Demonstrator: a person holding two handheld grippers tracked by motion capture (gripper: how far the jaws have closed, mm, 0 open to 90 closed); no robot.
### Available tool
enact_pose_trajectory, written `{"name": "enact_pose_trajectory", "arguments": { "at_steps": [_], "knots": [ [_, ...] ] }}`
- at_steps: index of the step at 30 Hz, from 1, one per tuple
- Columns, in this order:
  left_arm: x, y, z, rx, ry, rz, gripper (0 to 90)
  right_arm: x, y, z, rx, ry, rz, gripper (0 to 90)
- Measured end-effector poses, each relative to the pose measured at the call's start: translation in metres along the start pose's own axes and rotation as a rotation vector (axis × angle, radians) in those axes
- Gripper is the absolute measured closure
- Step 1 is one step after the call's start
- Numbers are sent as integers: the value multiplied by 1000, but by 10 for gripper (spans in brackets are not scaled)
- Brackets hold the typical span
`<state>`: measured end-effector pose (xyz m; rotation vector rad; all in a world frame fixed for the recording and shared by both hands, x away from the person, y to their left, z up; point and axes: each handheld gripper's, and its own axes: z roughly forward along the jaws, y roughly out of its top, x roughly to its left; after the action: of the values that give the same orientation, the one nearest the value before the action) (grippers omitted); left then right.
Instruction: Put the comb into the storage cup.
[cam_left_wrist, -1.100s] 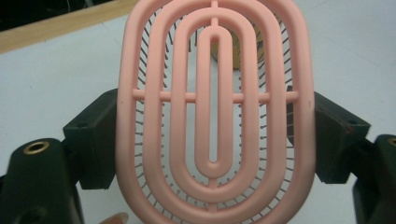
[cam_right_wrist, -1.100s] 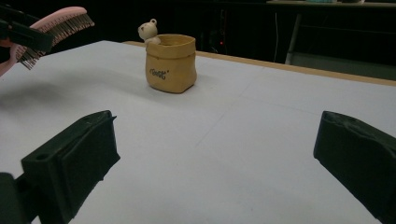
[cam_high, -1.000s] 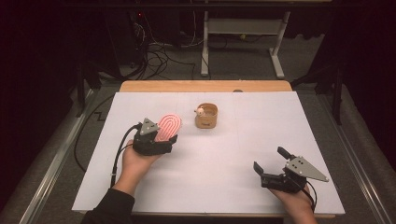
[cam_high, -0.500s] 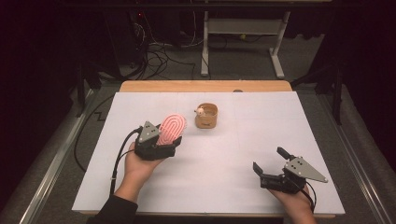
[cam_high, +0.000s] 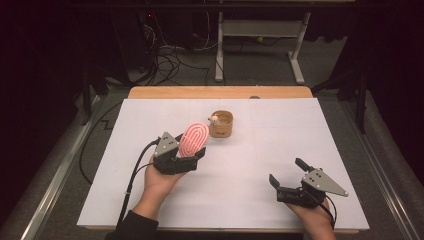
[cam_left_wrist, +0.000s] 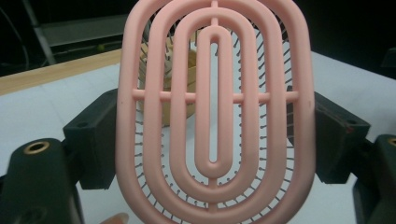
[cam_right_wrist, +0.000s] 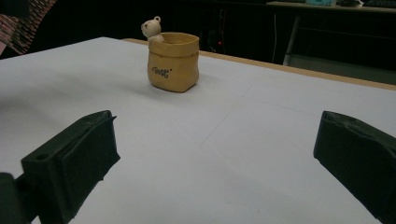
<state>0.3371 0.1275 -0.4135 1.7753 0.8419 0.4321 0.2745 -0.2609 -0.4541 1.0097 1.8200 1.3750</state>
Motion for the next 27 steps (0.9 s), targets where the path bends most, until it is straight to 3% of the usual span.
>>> {"name": "enact_pose_trajectory", "arguments": {
  "at_steps": [2, 8, 16, 27],
  "knots": [
    [-2, 1, 1, -3, -24, 8, 182, 1, 0, 0, 0, 1, -4, 1],
    [-8, 2, 5, -7, -39, 45, 181, 2, 0, 2, 1, -4, -5, 0],
    [-13, -1, 7, -6, -91, 61, 181, 11, 3, 11, 7, 5, 2, 0],
    [-16, 2, 2, -18, -87, 86, 181, 22, 21, 37, -7, 24, 22, 1]
  ]
}}
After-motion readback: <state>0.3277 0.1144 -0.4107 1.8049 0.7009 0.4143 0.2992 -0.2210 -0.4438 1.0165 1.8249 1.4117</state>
